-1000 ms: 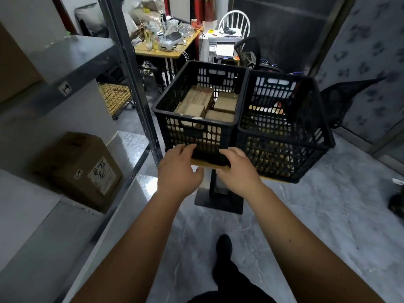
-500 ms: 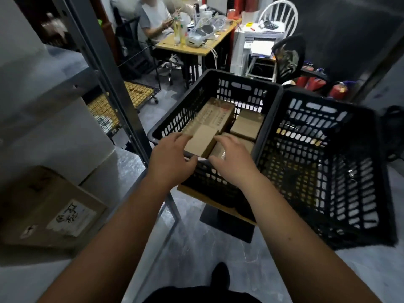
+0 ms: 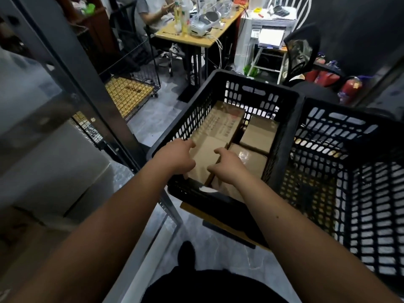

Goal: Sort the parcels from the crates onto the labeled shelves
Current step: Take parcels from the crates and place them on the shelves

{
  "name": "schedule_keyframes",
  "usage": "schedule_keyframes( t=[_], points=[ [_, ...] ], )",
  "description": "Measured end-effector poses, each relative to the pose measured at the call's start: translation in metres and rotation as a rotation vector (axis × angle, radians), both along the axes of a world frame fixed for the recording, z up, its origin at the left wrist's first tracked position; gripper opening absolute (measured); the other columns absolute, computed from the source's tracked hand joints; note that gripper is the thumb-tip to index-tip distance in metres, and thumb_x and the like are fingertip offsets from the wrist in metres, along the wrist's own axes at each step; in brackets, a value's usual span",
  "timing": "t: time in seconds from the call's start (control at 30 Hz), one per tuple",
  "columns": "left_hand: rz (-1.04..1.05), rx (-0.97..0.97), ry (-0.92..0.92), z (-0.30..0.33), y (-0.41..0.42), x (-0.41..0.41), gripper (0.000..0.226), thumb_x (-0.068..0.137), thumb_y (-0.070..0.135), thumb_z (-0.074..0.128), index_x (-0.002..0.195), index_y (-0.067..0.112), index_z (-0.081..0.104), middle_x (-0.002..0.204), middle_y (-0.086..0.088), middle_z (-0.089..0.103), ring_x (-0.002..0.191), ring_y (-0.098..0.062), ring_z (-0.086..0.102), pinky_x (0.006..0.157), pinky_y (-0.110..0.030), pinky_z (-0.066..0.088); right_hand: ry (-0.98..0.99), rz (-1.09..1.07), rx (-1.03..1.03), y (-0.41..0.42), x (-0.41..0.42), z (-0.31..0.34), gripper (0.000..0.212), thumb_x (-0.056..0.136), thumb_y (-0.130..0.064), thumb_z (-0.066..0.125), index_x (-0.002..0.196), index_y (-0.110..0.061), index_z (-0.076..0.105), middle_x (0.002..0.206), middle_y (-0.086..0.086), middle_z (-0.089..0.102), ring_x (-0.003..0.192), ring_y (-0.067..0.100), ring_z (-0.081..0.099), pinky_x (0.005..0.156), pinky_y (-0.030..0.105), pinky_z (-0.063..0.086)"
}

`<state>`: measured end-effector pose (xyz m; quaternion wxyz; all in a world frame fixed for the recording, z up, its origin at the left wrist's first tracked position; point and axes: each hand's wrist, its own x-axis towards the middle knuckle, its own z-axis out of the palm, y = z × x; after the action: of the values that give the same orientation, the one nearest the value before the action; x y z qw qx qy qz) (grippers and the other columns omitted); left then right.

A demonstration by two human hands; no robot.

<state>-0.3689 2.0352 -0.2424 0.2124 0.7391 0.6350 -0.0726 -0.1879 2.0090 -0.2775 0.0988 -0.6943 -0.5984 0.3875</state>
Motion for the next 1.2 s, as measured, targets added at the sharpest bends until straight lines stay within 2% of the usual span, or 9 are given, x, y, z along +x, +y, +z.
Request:
schedule_keyframes(
  t=[0.07,0.3,0.5,0.63,0.73,0.83,0.97,1.1,1.2],
  points=[
    [0.004,-0.082,-0.002,-0.006,0.016,0.000,0.070,0.087,0.025,0.061,0.155,0.029,0.043,0.148,-0.008,0.047,0.118,-0.028,0.059,0.088,-0.041,0.057,0.056,-0.084,-0.041,0.009,-0.005,-0.008,0.089,0.086,-0.030,0.080,0.161,-0.025,0.033,0.148,0.013,0.049,0.124,0.030,0.057,0.083,0.031,0.050],
    [0.055,-0.189,-0.051,-0.028,0.045,0.009,0.069,0.087,0.026,0.059,0.154,0.024,0.042,0.137,-0.014,0.055,0.113,-0.032,0.062,0.085,-0.038,0.055,0.080,-0.159,-0.157,0.027,-0.013,-0.022,0.119,0.077,-0.026,0.089,0.165,-0.034,0.009,0.161,0.012,0.034,0.129,0.037,0.054,0.099,0.053,0.057],
    [0.121,-0.220,-0.057,-0.035,0.046,0.022,0.070,0.092,0.025,0.054,0.158,0.018,0.030,0.147,-0.022,0.044,0.133,-0.042,0.049,0.108,-0.047,0.048,0.114,-0.158,-0.214,0.030,-0.016,-0.031,0.126,0.077,-0.019,0.088,0.166,-0.035,-0.001,0.162,0.010,0.036,0.121,0.036,0.062,0.093,0.053,0.059],
    [0.172,-0.187,-0.098,-0.031,0.046,0.028,0.062,0.093,0.023,0.052,0.152,0.015,0.039,0.137,-0.020,0.058,0.130,-0.040,0.053,0.113,-0.047,0.043,0.190,-0.203,-0.218,0.031,-0.015,-0.032,0.129,0.075,-0.009,0.088,0.166,-0.037,0.000,0.165,0.009,0.032,0.125,0.036,0.060,0.094,0.054,0.059],
    [0.223,-0.183,-0.152,-0.032,0.046,0.029,0.067,0.083,0.030,0.049,0.149,0.019,0.042,0.136,-0.017,0.062,0.131,-0.041,0.053,0.111,-0.047,0.044,0.274,-0.260,-0.234,0.029,-0.011,-0.032,0.128,0.075,0.003,0.083,0.165,-0.041,0.004,0.161,0.009,0.034,0.106,0.035,0.067,0.077,0.055,0.064],
    [0.242,-0.120,-0.174,-0.026,0.044,0.032,0.064,0.085,0.035,0.042,0.148,0.023,0.043,0.135,-0.016,0.061,0.133,-0.042,0.045,0.108,-0.050,0.039,0.349,-0.308,-0.205,0.028,-0.006,-0.025,0.122,0.079,0.008,0.079,0.165,-0.041,0.008,0.158,0.010,0.037,0.095,0.031,0.067,0.075,0.055,0.065],
    [0.242,0.018,-0.204,-0.004,0.044,0.037,0.053,0.098,0.034,0.043,0.150,0.028,0.043,0.141,-0.016,0.052,0.133,-0.041,0.036,0.107,-0.052,0.036,0.470,-0.392,-0.138,0.027,0.004,-0.008,0.114,0.081,0.008,0.077,0.163,-0.045,0.017,0.158,0.000,0.036,0.097,0.022,0.063,0.074,0.050,0.066],
    [0.235,0.079,-0.305,0.021,0.039,0.044,0.063,0.091,0.037,0.055,0.153,0.032,0.041,0.146,-0.011,0.046,0.137,-0.037,0.035,0.111,-0.052,0.034,0.534,-0.408,-0.053,0.018,0.022,0.012,0.114,0.081,0.003,0.080,0.162,-0.046,0.017,0.135,-0.004,0.051,0.093,0.022,0.068,0.074,0.047,0.066],
    [0.302,0.103,-0.506,0.028,0.033,0.051,0.072,0.087,0.040,0.064,0.154,0.032,0.037,0.145,-0.006,0.043,0.135,-0.030,0.039,0.111,-0.051,0.040,0.550,-0.414,0.040,0.011,0.043,0.023,0.119,0.082,-0.007,0.084,0.162,-0.052,0.008,0.148,-0.002,0.047,0.101,0.019,0.067,0.064,0.038,0.063]
  ],
)
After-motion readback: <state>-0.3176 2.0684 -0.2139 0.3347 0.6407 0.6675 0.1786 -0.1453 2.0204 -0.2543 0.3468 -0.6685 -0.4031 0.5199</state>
